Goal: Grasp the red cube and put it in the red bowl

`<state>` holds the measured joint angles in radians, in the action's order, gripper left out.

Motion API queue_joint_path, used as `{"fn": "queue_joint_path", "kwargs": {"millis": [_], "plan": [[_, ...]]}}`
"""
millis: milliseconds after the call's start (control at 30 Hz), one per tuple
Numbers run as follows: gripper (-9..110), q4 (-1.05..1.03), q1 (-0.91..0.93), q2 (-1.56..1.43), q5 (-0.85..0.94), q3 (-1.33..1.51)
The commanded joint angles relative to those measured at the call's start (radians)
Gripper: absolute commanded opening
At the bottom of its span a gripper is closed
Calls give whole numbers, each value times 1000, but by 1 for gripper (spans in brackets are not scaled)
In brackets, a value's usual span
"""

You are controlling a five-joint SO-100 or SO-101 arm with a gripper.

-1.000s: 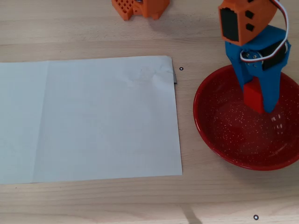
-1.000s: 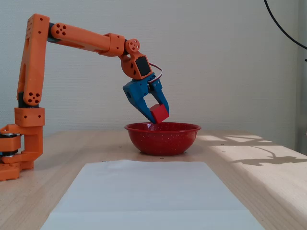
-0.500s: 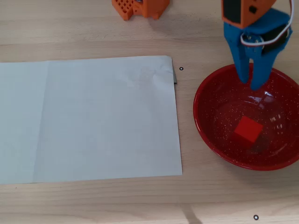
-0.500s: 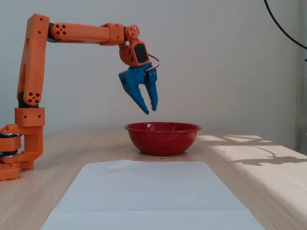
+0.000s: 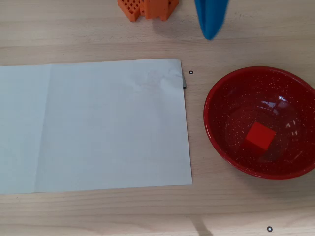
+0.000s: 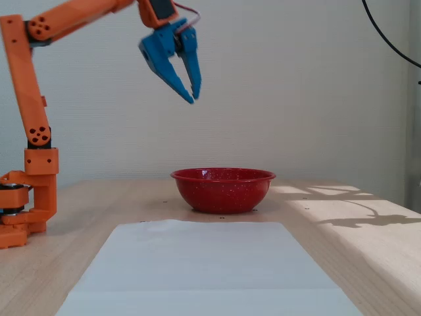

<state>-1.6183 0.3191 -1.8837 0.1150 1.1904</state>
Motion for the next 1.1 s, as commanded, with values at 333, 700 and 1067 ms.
{"fn": "queue_joint_path", "kwargs": {"millis": [333,700,1067], "plan": [[0,385,-241,-617,-35,695],[0,776,-267,-1048,3,1321],[0,1140,-238,-1261,64,1767]]}}
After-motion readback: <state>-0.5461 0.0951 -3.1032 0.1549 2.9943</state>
